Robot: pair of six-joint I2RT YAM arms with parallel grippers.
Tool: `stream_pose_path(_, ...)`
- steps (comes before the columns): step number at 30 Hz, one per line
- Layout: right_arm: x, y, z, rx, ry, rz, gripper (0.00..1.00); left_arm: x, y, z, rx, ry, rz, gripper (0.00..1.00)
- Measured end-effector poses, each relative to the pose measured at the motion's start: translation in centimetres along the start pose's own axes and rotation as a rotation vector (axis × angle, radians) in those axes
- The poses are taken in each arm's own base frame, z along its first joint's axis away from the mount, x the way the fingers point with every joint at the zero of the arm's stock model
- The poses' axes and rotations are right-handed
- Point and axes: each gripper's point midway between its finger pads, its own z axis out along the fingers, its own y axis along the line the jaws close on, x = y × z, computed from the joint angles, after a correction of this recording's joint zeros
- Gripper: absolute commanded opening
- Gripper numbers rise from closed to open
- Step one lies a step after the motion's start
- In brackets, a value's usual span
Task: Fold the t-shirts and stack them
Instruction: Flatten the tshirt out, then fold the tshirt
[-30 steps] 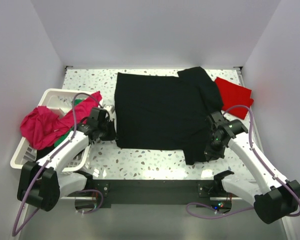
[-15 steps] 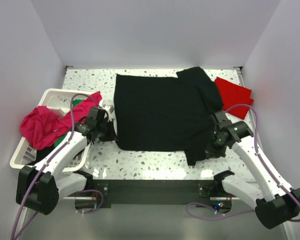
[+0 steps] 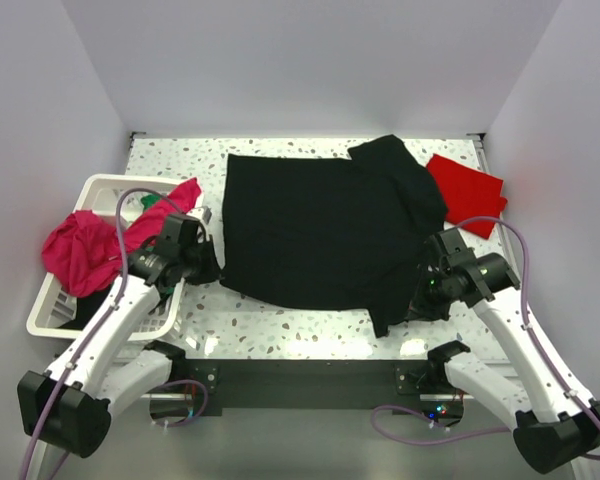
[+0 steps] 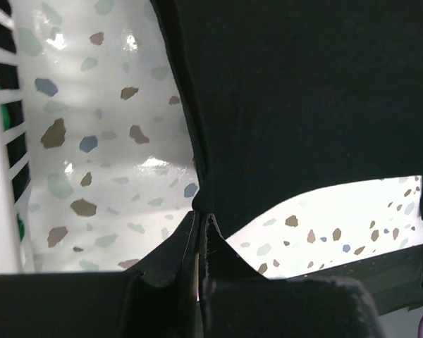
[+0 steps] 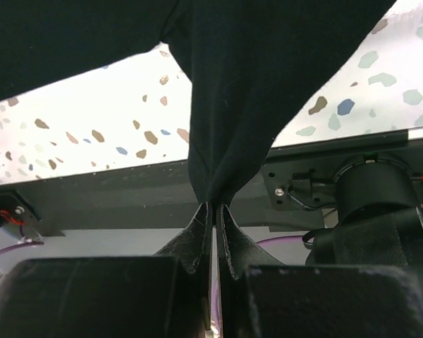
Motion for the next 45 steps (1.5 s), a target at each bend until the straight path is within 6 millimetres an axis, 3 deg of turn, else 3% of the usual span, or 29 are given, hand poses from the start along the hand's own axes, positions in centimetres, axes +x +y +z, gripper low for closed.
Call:
stream_pose_path(7,-0.4,0.4,-0.5,0.0,-0.006,0.014,0.0,0.4,0.6,-0.2,-0.037,0.016,-0.014,0.0)
stream_pose_path(12,-3.0,1.4,-1.2,0.047,-0.04,0.005,0.0,-0.7,0.5,0.5,-0.066,0.03,-0.025,0.0)
stream_pose_path(19,-6.5,1.8,0.0,0.182,-0.008,-0.039,0.0,-2.6,0.6,2.4,-0.109,0.041,-0.039,0.0)
stream_pose_path(26,-11.8,1.5,0.3,0.211,-0.023,0.012,0.0,-4.1,2.3,3.8,-0.152,0.036,-0.097,0.0)
stream_pose_path(41,-26.0,4.0,2.7,0.199,-0.136,-0.002,0.0,-8.1,3.4,5.7,-0.168,-0.027,-0.152,0.0)
stream_pose_path(45,-28.9,4.4,3.3,0.193,-0.161,0.0,0.0,-8.9,3.5,6.6,-0.168,-0.031,-0.157,0.0)
